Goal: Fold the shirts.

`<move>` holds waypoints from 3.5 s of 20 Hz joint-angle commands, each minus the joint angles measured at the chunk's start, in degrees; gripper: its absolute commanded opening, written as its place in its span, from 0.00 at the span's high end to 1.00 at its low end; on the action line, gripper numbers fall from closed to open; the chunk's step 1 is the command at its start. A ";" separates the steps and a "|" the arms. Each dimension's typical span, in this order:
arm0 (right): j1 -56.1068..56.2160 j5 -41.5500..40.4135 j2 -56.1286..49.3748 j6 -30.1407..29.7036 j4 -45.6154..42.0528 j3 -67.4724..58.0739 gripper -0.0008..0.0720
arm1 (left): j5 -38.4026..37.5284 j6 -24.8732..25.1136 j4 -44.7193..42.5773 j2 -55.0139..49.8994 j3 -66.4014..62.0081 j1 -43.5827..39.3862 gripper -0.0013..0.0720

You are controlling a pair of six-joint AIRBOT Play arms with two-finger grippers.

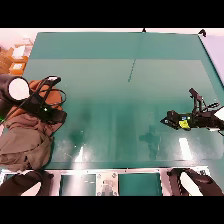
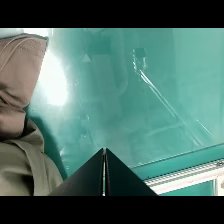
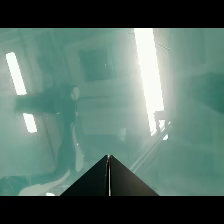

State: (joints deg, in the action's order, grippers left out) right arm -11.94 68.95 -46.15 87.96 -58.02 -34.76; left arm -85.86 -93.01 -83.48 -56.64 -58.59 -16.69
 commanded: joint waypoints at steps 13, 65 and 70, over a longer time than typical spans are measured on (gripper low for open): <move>0.00 -2.54 -0.04 -0.02 0.15 0.04 0.30 | 22.51 -2.60 -18.47 -1.66 -1.73 1.86 0.00; -11.67 -5.44 -5.42 -5.11 2.40 8.41 0.37 | 0.28 10.58 33.27 -25.79 -13.99 9.84 0.01; -11.58 -6.78 -22.38 -15.74 12.70 2.89 0.40 | 20.11 14.67 40.19 -25.75 5.05 0.59 0.01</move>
State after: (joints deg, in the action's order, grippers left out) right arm -23.57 63.79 -60.75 78.35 -51.00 -30.48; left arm -77.62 -81.08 -48.75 -82.63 -63.68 -11.97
